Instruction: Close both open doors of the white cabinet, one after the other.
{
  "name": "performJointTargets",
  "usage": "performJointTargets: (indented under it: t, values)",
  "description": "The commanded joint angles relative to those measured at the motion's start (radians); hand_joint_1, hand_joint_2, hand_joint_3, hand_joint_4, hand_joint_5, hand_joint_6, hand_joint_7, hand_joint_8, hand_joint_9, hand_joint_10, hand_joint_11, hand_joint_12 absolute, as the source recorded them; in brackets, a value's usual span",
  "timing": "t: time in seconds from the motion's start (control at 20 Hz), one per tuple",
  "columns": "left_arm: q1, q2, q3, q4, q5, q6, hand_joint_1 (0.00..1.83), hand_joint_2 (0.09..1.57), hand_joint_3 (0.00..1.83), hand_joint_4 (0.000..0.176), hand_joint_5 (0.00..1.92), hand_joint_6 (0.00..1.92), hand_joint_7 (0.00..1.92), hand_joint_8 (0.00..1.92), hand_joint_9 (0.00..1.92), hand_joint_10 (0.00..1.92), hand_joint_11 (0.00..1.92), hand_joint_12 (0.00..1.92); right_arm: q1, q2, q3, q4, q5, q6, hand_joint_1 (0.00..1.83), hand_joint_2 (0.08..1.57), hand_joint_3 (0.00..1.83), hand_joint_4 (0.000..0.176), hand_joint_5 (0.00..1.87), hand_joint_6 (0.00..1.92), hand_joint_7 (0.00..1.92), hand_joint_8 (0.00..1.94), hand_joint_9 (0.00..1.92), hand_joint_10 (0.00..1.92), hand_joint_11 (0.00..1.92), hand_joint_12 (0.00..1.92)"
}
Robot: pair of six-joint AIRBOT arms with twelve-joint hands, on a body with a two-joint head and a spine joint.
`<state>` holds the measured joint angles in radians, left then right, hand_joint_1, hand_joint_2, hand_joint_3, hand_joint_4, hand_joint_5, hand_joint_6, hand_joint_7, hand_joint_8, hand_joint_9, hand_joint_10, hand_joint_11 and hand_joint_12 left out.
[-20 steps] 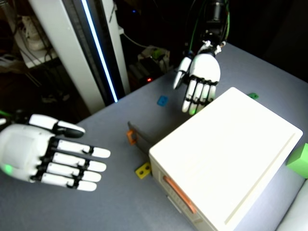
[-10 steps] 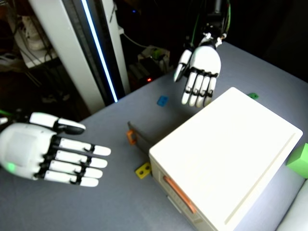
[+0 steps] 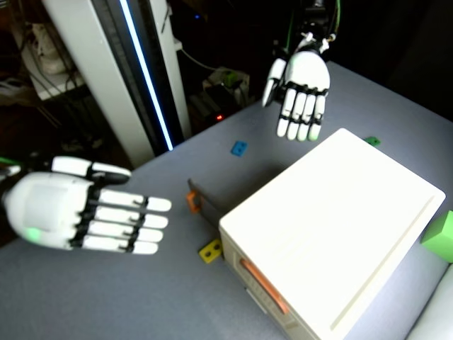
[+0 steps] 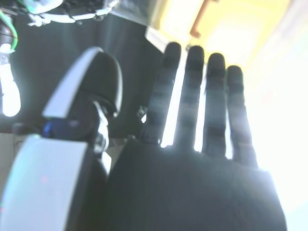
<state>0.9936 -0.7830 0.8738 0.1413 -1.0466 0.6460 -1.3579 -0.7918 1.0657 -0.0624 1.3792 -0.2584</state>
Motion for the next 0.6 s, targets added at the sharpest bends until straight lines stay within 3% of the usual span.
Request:
performJointTargets:
  t: [0.0, 0.1, 0.15, 0.25, 0.3, 0.35, 0.45, 0.55]
  values:
    - [0.003, 0.010, -0.005, -0.035, -0.143, 0.008, 0.12, 1.51, 0.00, 0.000, 0.24, 0.00, 0.27, 0.00, 0.23, 0.00, 0.00, 0.28, 0.017, -0.002, 0.005, 0.020, 0.088, 0.009, 0.07, 1.41, 0.00, 0.039, 0.06, 0.00, 0.01, 0.00, 0.00, 0.00, 0.04, 0.00]
    - [0.030, 0.021, -0.015, -0.074, -0.174, 0.031, 0.09, 1.51, 0.00, 0.000, 0.24, 0.00, 0.27, 0.00, 0.23, 0.00, 0.00, 0.30, 0.044, -0.005, 0.009, -0.001, 0.062, 0.002, 0.06, 1.40, 0.00, 0.044, 0.03, 0.00, 0.00, 0.00, 0.00, 0.00, 0.02, 0.00]
    - [0.047, 0.027, -0.020, -0.098, -0.191, 0.043, 0.01, 1.51, 0.00, 0.000, 0.24, 0.00, 0.28, 0.00, 0.25, 0.00, 0.00, 0.44, 0.055, -0.008, 0.013, -0.006, 0.057, 0.002, 0.04, 1.37, 0.00, 0.041, 0.00, 0.00, 0.00, 0.00, 0.00, 0.00, 0.00, 0.00]
    - [0.082, 0.039, -0.032, -0.140, -0.223, 0.064, 0.00, 1.50, 0.00, 0.000, 0.26, 0.01, 0.35, 0.01, 0.26, 0.00, 0.00, 0.45, 0.081, -0.015, 0.020, -0.027, 0.035, 0.001, 0.03, 1.39, 0.00, 0.010, 0.00, 0.00, 0.00, 0.00, 0.00, 0.00, 0.00, 0.00]
    - [0.101, 0.048, -0.038, -0.157, -0.238, 0.071, 0.00, 1.50, 0.00, 0.000, 0.26, 0.01, 0.35, 0.01, 0.26, 0.00, 0.00, 0.45, 0.096, -0.019, 0.023, -0.044, 0.019, 0.001, 0.03, 1.39, 0.00, 0.010, 0.00, 0.00, 0.00, 0.00, 0.00, 0.00, 0.00, 0.00]
    - [0.116, 0.056, -0.044, -0.170, -0.252, 0.079, 0.00, 1.47, 0.00, 0.000, 0.26, 0.00, 0.33, 0.00, 0.26, 0.00, 0.00, 0.48, 0.110, -0.022, 0.026, -0.059, 0.006, 0.001, 0.02, 1.39, 0.01, 0.028, 0.00, 0.00, 0.00, 0.00, 0.00, 0.00, 0.00, 0.00]
    - [0.157, 0.073, -0.057, -0.209, -0.292, 0.097, 0.00, 1.48, 0.00, 0.000, 0.23, 0.00, 0.30, 0.00, 0.27, 0.00, 0.00, 0.58, 0.138, -0.030, 0.031, -0.086, -0.021, 0.001, 0.00, 1.40, 0.00, 0.034, 0.00, 0.00, 0.00, 0.00, 0.00, 0.00, 0.00, 0.00]
    - [0.190, 0.077, -0.066, -0.239, -0.329, 0.106, 0.00, 1.50, 0.00, 0.000, 0.23, 0.00, 0.29, 0.00, 0.26, 0.00, 0.00, 0.57, 0.161, -0.038, 0.036, -0.109, -0.044, 0.001, 0.00, 1.40, 0.00, 0.026, 0.00, 0.00, 0.00, 0.00, 0.00, 0.00, 0.00, 0.00]
